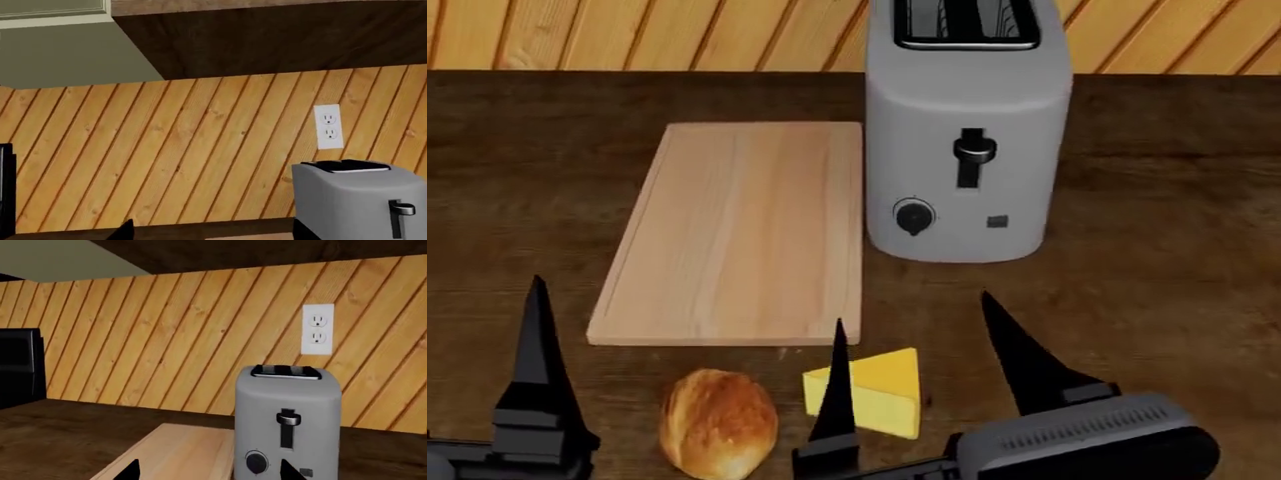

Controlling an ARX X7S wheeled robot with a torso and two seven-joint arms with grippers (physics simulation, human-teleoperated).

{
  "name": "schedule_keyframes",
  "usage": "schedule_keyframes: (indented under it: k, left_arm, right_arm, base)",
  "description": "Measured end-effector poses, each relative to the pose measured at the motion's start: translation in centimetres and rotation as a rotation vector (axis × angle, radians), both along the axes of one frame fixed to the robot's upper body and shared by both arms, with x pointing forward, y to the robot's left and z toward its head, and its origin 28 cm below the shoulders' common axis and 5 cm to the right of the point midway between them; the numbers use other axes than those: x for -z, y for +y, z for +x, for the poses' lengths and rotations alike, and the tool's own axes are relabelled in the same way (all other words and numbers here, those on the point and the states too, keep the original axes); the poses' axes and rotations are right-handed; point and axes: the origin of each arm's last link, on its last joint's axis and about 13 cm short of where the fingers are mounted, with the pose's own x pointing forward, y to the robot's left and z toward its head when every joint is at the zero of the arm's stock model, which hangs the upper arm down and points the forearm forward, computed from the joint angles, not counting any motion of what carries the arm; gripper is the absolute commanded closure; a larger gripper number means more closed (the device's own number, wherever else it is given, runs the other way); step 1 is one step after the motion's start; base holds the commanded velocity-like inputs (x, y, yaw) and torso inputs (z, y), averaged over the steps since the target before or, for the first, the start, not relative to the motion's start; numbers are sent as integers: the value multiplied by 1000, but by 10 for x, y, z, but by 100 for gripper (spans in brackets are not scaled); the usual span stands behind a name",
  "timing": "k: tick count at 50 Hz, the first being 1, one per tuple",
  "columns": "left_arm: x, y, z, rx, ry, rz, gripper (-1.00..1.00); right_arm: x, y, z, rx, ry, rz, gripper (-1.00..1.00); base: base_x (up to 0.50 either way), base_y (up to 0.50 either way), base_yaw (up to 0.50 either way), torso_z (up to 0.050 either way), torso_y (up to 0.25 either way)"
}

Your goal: Place the bread and cheese on the cutting board.

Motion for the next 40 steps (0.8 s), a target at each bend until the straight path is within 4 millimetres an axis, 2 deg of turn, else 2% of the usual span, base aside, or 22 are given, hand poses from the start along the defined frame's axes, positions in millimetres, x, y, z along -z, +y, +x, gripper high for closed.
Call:
schedule_keyframes:
  k: [6, 18, 27, 40]
  left_arm:
    - [-1, -1, -1, 10, 1, -1, -100]
    - [-12, -2, -13, 123, 76, 11, -100]
    - [-26, -10, -30, 333, 180, -13, -100]
    - [-25, -17, -32, 486, 353, 6, -100]
  right_arm:
    - [0, 1, -1, -8, -4, -1, -100]
    - [-8, 0, -8, 5, -6, 3, -100]
    - [-15, -3, -16, 26, -32, 5, -100]
    - [-20, -6, -22, 44, -51, 12, -100]
  base:
    - [472, 0, 0, 0, 0]
    - [0, 0, 0, 0, 0]
    - [0, 0, 0, 0, 0]
    - [0, 0, 0, 0, 0]
